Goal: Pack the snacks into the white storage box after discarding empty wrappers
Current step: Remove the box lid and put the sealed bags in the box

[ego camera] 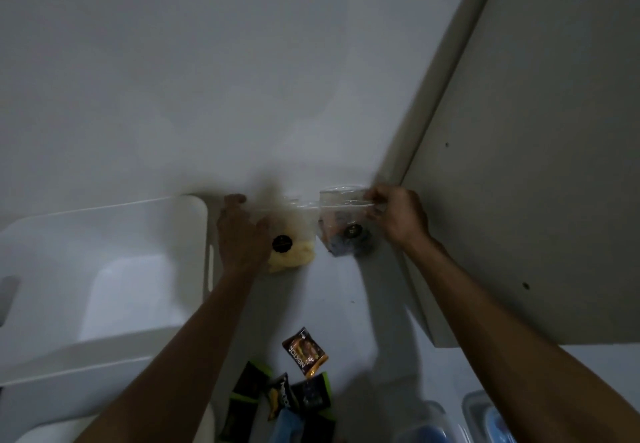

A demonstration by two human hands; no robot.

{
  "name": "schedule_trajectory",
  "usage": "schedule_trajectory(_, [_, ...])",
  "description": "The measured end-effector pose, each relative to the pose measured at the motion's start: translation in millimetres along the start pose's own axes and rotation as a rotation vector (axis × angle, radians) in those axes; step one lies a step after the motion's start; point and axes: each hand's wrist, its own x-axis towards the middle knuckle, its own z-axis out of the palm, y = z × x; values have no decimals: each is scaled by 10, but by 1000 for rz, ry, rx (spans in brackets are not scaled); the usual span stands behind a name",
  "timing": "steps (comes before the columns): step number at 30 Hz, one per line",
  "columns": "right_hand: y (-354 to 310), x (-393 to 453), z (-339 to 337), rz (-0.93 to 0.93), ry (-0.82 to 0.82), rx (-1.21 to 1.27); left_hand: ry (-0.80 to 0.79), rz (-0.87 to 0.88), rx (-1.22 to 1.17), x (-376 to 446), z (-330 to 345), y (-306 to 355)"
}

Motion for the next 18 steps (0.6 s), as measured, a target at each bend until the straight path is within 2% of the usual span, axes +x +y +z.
schedule_trajectory(3, [-122, -15, -147, -25, -125, -215, -69, 186, 201, 0, -95, -49])
schedule_trajectory(8, [-339, -144, -321, -99, -157, -364, -115, 376, 442, -77, -310, 35])
schedule_trajectory(13, [-671, -323, -703, -126, -115, -435, -126, 405, 343, -88, -651, 274])
schedule_trajectory(18, [-1302, -658, -1291, -201, -50, -467, -94, 443, 256, -25, -1354, 521])
